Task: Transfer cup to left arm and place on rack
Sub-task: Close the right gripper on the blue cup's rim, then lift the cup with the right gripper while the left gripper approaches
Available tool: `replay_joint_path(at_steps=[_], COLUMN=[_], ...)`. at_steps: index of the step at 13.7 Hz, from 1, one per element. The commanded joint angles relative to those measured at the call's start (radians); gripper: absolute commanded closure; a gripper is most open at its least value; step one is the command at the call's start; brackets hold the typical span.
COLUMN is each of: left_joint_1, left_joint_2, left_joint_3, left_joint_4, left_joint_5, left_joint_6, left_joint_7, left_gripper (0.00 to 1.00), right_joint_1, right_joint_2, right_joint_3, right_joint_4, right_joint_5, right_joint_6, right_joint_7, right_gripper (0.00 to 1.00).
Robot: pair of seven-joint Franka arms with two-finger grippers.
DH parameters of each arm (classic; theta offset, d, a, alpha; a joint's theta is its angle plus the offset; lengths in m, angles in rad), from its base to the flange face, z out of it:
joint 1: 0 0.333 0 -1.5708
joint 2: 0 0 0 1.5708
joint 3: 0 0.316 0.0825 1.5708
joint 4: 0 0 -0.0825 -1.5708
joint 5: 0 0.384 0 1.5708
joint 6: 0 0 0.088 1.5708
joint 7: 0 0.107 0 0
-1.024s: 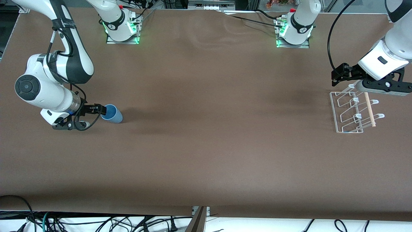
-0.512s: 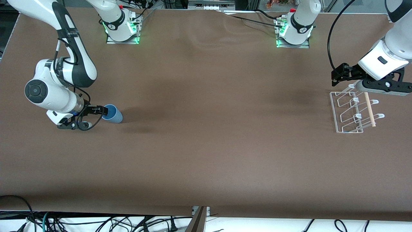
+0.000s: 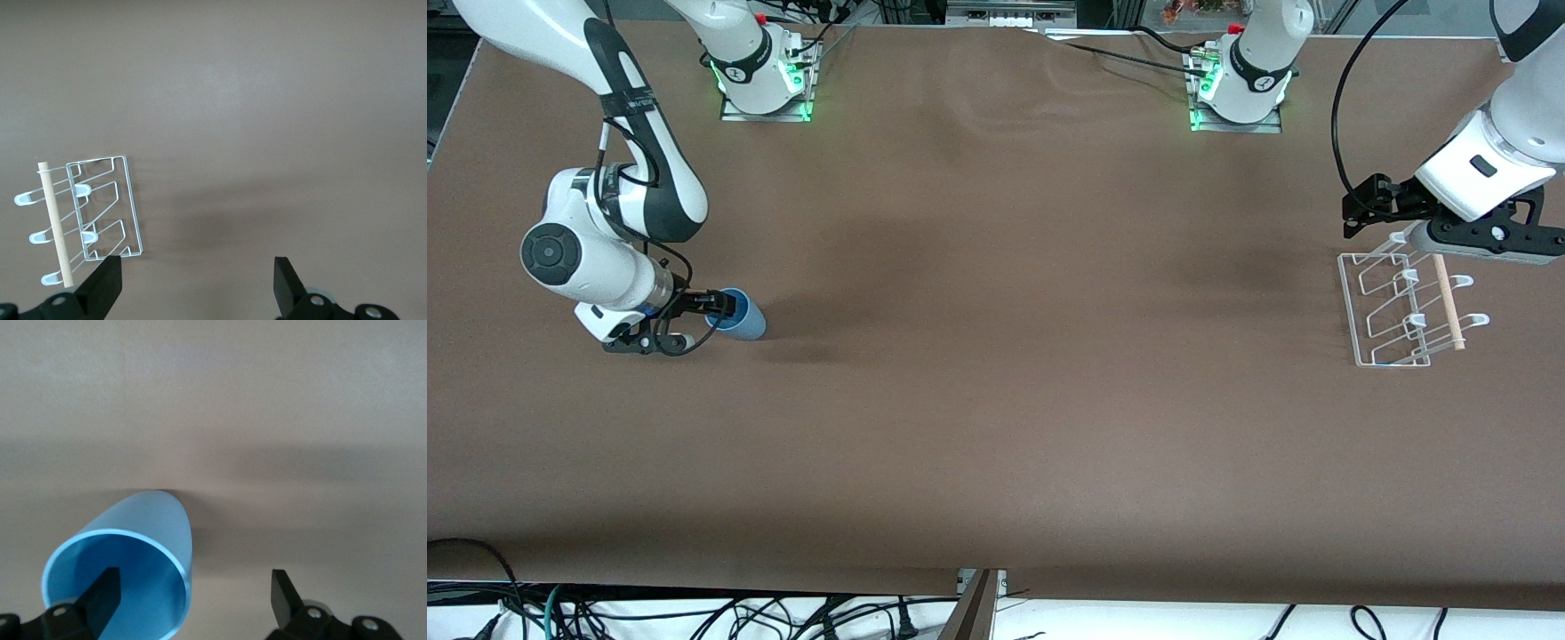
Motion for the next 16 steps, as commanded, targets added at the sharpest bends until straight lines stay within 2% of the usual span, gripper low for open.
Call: replay_joint_path(at_steps=[1, 2, 3, 5, 6, 10, 13, 14, 16], left_joint_1=[-0.003, -0.003, -0.003, -0.003, -0.003, -0.003, -0.004, -0.003, 0.002], left_joint_2=[-0.006, -0.006, -0.006, -0.006, -0.006, -0.006, -0.003, -0.003, 0.008], left_joint_3=[0.001, 0.001, 0.001, 0.002, 0.001, 0.001, -0.036, -0.036, -0.033], left_joint_4=[0.001, 0.001, 0.001, 0.001, 0.001, 0.001, 0.003, 0.003, 0.003], left_joint_5=[-0.018, -0.018, -0.018, -0.018, -0.018, -0.018, -0.001, -0.003, -0.012], left_joint_6=[0.000, -0.002, -0.003, -0.003, -0.003, -0.003, -0.006, -0.006, -0.006], left_joint_7=[-0.004, -0.004, -0.001, -0.001, -0.001, -0.006, 0.000, 0.002, 0.005], left_gripper=[0.00, 0.00, 0.00, 0.00, 0.00, 0.00, 0.00, 0.00, 0.00], right_joint_1=[0.005, 0.012, 0.019, 0.028, 0.029, 0.029, 0.031, 0.028, 0.045], right_joint_2=[-0.003, -0.004, -0.003, 0.007, 0.013, 0.030, 0.047, 0.050, 0.076], right_joint_3=[0.001, 0.001, 0.001, 0.001, 0.001, 0.003, 0.029, 0.055, 0.087], right_joint_4=[-0.017, -0.015, -0.014, -0.011, -0.008, 0.020, 0.132, 0.193, 0.331], right_joint_5=[0.002, 0.002, 0.000, 0.000, 0.002, 0.037, 0.094, 0.136, 0.321], right_joint_6=[0.019, 0.013, 0.012, 0.012, 0.013, 0.019, -0.025, -0.081, -0.187], right_joint_7=[0.013, 0.010, 0.008, 0.013, 0.011, 0.011, -0.003, 0.000, 0.011], right_gripper=[0.23, 0.56, 0.78, 0.95, 1.00, 1.00, 1.00, 1.00, 1.00])
